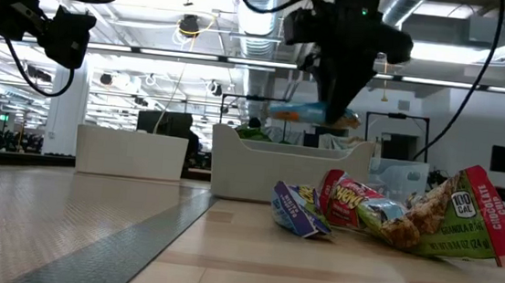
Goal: Pick and place Granola Bars by type
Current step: Put the yellow granola bar into the gray bin, then put the red granola bar into the white bin
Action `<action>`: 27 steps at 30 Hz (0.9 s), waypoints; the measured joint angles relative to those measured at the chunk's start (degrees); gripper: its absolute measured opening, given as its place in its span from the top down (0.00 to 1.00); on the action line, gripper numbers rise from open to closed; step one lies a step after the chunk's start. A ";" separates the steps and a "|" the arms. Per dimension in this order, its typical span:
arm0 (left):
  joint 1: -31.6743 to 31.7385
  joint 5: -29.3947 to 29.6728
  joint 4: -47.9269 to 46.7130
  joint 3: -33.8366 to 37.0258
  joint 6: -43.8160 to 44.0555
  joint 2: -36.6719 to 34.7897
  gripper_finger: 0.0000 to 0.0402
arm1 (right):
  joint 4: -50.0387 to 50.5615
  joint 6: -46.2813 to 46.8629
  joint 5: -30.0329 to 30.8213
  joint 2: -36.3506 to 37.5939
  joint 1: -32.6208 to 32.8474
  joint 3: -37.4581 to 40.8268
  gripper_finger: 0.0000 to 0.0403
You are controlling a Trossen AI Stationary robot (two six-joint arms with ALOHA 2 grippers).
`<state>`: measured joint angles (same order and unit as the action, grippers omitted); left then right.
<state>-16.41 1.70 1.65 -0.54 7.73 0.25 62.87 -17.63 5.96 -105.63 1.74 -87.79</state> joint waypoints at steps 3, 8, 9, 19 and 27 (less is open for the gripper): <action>-0.01 0.01 -0.01 0.00 0.00 0.00 0.38 | -1.40 -0.85 0.07 -0.51 0.00 -0.22 0.82; -0.01 0.00 0.00 0.00 0.00 0.01 0.38 | -3.15 -0.85 0.13 -0.65 -0.02 -0.15 0.81; 0.00 0.00 0.00 0.00 0.00 0.00 0.38 | -3.28 -0.85 0.11 -0.65 -0.01 -0.10 0.79; 0.00 0.00 0.00 0.00 0.00 0.02 0.38 | -3.62 -0.26 0.09 -0.65 0.02 -0.11 0.51; -0.02 0.00 0.00 0.00 0.00 0.00 0.38 | -0.81 25.58 -0.37 -0.47 1.09 -0.11 0.41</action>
<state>-16.43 1.69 1.65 -0.54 7.73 0.25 62.06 7.95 5.58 -106.10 2.82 -87.90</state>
